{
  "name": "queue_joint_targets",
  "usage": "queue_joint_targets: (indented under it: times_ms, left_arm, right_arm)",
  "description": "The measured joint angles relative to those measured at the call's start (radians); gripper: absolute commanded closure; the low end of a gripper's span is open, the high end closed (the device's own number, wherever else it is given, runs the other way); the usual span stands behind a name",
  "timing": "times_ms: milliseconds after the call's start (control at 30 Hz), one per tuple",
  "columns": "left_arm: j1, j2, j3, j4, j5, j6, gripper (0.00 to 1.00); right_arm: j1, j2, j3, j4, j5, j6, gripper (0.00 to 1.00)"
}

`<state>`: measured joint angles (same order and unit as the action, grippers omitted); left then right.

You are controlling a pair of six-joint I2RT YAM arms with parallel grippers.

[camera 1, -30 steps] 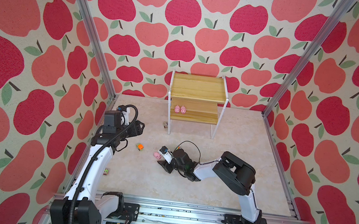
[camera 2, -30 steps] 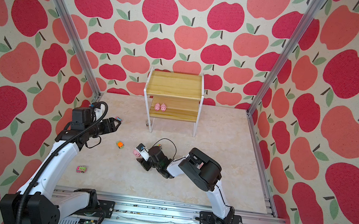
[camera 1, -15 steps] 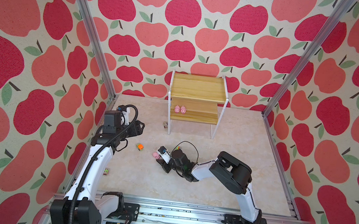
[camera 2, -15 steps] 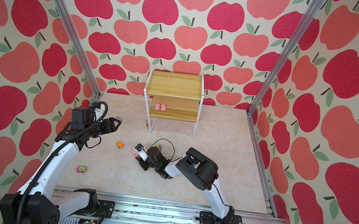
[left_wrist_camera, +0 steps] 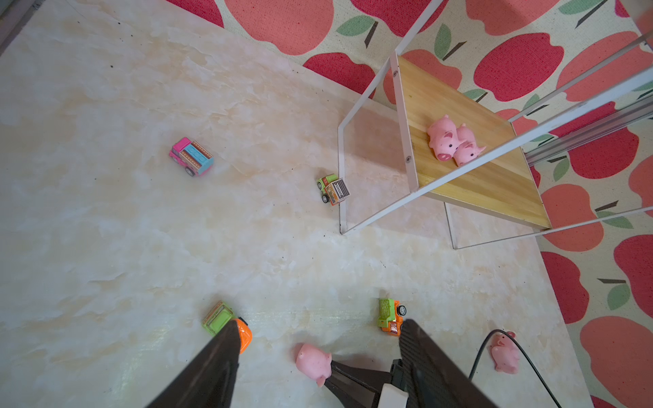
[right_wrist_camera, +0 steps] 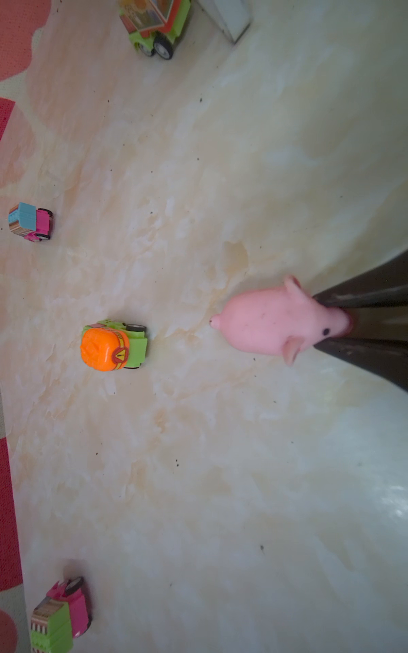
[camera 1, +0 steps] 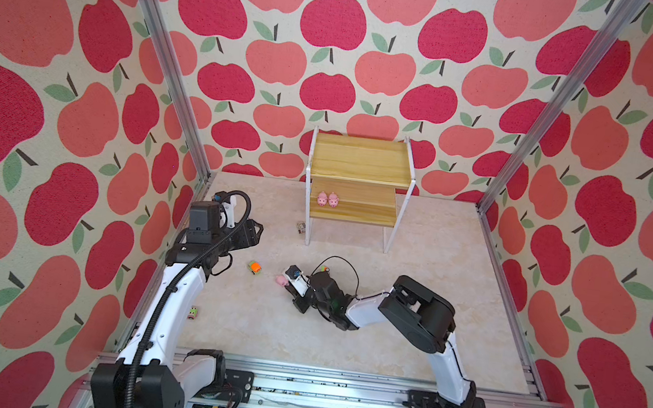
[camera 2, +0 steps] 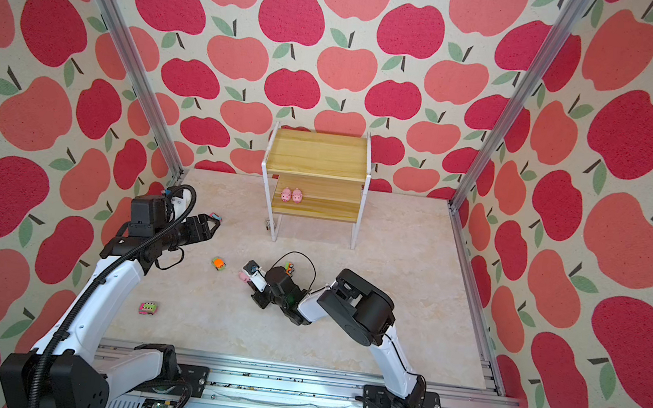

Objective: Place and organize the plastic toys onto the shelf

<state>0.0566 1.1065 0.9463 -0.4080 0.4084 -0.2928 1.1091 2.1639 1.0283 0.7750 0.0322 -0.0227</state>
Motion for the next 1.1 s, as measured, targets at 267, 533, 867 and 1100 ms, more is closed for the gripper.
queue_joint_targets:
  times_ms: [267, 533, 867, 1100]
  left_arm:
    - [0.000, 0.000, 0.000, 0.000, 0.007, 0.000, 0.26]
    - [-0.013, -0.029, 0.000, 0.001, 0.027, 0.000, 0.26]
    - [-0.095, -0.092, -0.014, 0.052, 0.077, 0.015, 0.26]
    - [-0.198, -0.143, -0.042, 0.071, 0.097, 0.085, 0.24]
  right_arm:
    - [0.015, -0.075, -0.027, -0.012, 0.031, -0.004, 0.86]
    - [0.025, -0.309, -0.071, -0.094, 0.112, -0.003, 0.87]
    - [0.001, -0.494, -0.067, -0.296, 0.354, 0.028, 0.87]
    - [-0.076, -0.533, -0.015, -0.445, 0.521, 0.090, 0.87]
